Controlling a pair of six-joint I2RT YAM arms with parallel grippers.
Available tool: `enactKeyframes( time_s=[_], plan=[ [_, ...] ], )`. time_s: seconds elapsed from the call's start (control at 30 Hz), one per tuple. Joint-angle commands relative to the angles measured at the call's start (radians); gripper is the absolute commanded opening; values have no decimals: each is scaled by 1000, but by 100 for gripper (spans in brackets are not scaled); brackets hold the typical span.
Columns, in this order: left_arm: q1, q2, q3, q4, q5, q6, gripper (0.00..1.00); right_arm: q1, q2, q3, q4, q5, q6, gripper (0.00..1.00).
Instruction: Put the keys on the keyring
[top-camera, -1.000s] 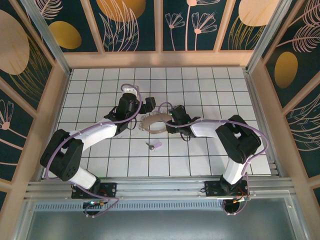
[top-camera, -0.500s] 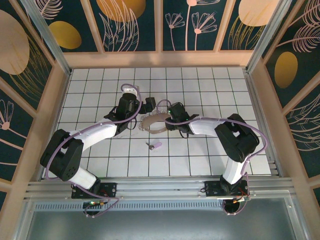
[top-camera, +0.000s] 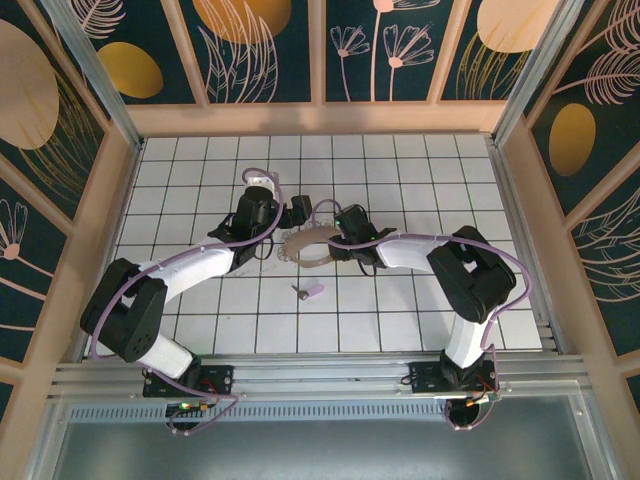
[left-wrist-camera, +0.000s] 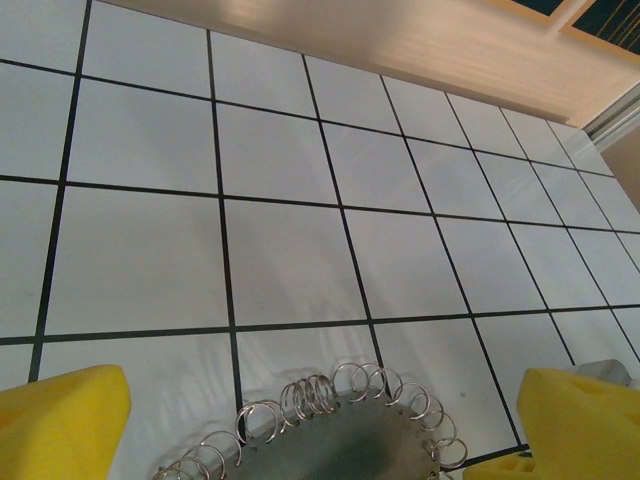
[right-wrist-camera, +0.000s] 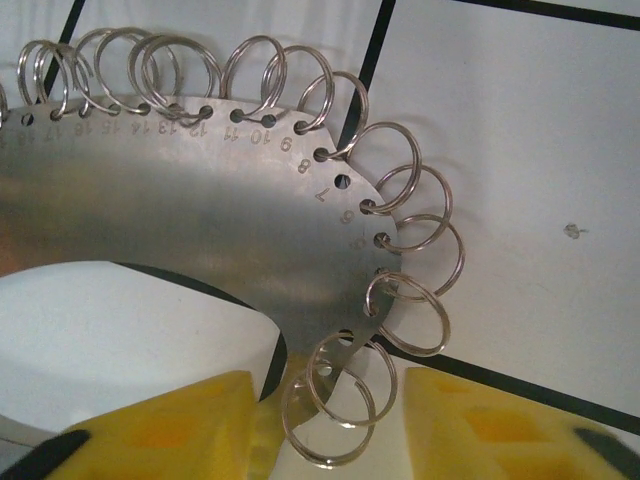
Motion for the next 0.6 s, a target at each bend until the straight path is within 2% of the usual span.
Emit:
enactKeyframes(
  time_s=[0.0,0.57],
  plan=[
    [6,0,-23,31,23,-23,99,-1,-48,17,-20,9,-1,48],
    [-2,60,-172,171,188,-158,99,-84,13,89,-27,-27,-1,50]
  ],
)
